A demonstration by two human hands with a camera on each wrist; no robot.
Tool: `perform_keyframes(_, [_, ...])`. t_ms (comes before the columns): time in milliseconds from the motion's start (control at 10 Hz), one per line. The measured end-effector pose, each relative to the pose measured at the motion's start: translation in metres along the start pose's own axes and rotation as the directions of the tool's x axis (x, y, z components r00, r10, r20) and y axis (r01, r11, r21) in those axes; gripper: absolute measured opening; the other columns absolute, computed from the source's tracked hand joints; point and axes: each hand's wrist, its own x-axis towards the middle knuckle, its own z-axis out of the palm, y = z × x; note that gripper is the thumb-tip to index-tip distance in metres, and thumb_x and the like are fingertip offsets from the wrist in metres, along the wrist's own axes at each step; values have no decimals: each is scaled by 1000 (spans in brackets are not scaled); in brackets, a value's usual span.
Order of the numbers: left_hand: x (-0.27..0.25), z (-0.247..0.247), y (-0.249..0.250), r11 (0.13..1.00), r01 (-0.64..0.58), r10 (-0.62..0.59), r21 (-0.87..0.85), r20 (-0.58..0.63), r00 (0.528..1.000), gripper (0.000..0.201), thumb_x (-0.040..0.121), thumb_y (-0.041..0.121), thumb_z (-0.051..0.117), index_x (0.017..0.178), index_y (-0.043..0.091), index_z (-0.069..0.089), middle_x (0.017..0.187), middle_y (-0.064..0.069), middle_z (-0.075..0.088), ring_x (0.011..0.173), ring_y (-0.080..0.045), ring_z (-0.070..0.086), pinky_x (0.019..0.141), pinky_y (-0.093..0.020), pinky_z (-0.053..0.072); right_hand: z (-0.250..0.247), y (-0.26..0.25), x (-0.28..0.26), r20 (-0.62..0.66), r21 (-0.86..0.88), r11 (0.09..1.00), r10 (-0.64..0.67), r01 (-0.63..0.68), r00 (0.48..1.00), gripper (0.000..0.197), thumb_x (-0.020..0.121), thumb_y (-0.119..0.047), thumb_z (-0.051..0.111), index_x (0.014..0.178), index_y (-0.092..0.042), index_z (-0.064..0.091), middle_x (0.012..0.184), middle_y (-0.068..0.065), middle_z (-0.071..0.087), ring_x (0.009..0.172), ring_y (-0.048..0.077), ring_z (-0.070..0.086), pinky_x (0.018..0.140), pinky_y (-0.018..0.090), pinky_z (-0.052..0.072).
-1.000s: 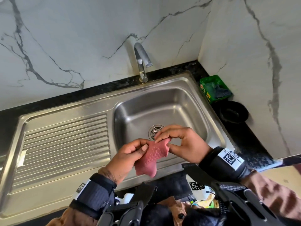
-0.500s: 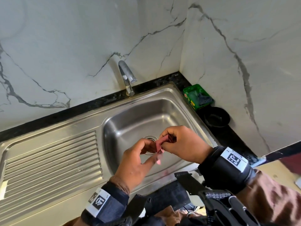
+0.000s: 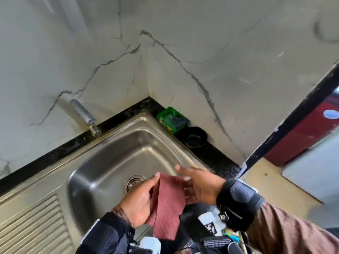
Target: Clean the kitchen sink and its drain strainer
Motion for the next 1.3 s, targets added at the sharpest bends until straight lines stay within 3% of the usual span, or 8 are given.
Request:
perform_keyframes(100, [12,-2,-8,958,21,-11,285,-39,999,50,86,1,69,132,10,50,89,-6,74,84,-12,71,90,-26,50,-17,14,-4,-40,84,992,-93,96,995,76,77,-3,79,136,-28,38,93,12,66,78,26,66,75,43,58])
perform_keyframes(300, [46,8,-12,456,-251,123,854,219,968,71,64,2,83,115,47,62,113,9,65,95,-7,70,97,-30,53,-57,24,-16,-166,-379,835,-486,400,858,74,59,11,78,125,-19,62,114,6,57,75,16,64,76,34,57])
perform_keyframes(400, [70,38,-16,169,-360,302,917,300,905,43,66,5,79,99,33,76,105,14,56,99,-1,59,94,0,34,-74,21,-30,-137,-846,453,-692,280,708,40,67,-3,78,101,-25,77,118,-12,57,85,4,65,79,16,53])
perform_keyframes(800, [117,121,8,-78,-633,604,770,542,585,21,72,11,76,89,23,73,87,8,65,77,-11,62,76,-25,52,-130,-33,-52,-117,-962,186,-943,201,311,28,76,-5,70,96,-24,77,93,-6,70,73,11,62,74,29,56])
perform_keyframes(900, [121,125,7,-89,-656,561,750,582,589,23,75,13,76,96,23,73,93,9,64,80,-9,61,77,-22,52,-134,-37,-55,-93,-972,150,-952,179,293,29,80,-8,67,100,-27,75,101,-9,68,81,12,66,77,27,56])
perform_keyframes(1000, [127,110,-13,-169,-521,324,837,546,772,25,80,31,74,104,31,69,100,15,63,82,-7,61,78,-26,53,-141,-26,-55,-183,-983,141,-788,-117,588,26,87,-22,61,106,-38,71,105,-13,69,88,12,66,72,24,52])
perform_keyframes(1100, [130,94,-27,-189,-481,267,856,516,814,24,81,36,70,104,33,68,100,15,64,86,-8,62,81,-28,52,-143,-13,-50,-248,-968,144,-665,-205,704,27,88,-24,61,110,-38,69,111,-13,70,93,12,67,75,24,50])
perform_keyframes(1300, [128,78,-29,-159,-440,313,884,468,827,24,85,36,64,110,33,67,106,17,65,93,-6,61,87,-25,50,-143,-5,-36,-242,-970,185,-628,-159,739,27,90,-30,63,116,-36,67,115,-14,69,100,9,67,83,24,51])
